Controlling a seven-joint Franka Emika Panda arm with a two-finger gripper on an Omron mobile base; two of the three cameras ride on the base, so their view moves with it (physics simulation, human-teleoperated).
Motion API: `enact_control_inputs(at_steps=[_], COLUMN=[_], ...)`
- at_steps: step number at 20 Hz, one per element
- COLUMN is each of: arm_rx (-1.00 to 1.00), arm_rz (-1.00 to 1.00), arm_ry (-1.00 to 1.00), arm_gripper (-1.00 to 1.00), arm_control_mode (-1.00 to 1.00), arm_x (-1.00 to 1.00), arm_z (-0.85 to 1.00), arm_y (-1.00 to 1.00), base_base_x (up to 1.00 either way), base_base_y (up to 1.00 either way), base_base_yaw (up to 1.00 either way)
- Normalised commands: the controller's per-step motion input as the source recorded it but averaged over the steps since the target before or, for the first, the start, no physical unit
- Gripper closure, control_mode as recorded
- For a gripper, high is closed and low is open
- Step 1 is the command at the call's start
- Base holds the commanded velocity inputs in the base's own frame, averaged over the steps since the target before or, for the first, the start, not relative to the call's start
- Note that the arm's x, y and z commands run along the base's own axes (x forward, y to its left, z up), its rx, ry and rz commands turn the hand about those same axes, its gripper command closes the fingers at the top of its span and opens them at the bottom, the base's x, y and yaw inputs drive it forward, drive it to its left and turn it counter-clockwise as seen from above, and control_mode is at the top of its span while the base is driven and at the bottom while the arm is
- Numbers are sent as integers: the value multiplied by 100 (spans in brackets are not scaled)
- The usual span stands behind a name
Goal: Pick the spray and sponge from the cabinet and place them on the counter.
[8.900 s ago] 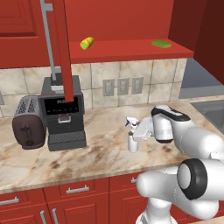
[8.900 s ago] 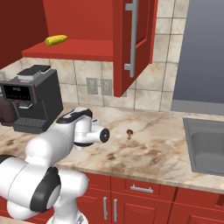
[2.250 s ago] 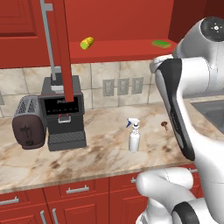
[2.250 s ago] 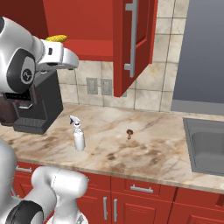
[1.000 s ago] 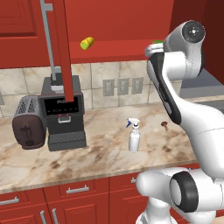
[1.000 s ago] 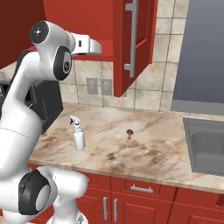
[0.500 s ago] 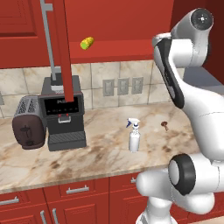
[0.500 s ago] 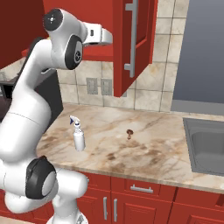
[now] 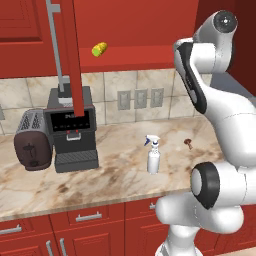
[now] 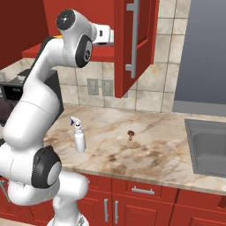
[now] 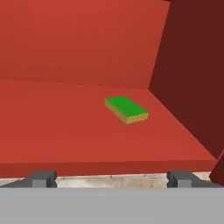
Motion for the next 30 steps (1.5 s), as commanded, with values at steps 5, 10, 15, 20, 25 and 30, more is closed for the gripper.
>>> enact_control_inputs(at_steps=[5, 10, 15, 20, 25, 30], arm_rx=[0, 0, 0, 0, 0, 0], arm_rz=[0, 0, 0, 3, 3, 5], arm_ry=[0, 0, 0, 0, 1, 1], arm_gripper=[-100, -100, -100, -100, -100, -100], arm_control_mode=[-100, -100, -100, -100, -100, -100], arm_x=[24, 27, 32, 35, 22, 16], arm_z=[-2, 0, 0, 0, 0, -2], arm_y=[-21, -19, -17, -10, -10, -11], base_base_x=[0, 0, 0, 0, 0, 0], base_base_y=[0, 0, 0, 0, 0, 0], base_base_yaw=[0, 0, 0, 0, 0, 0])
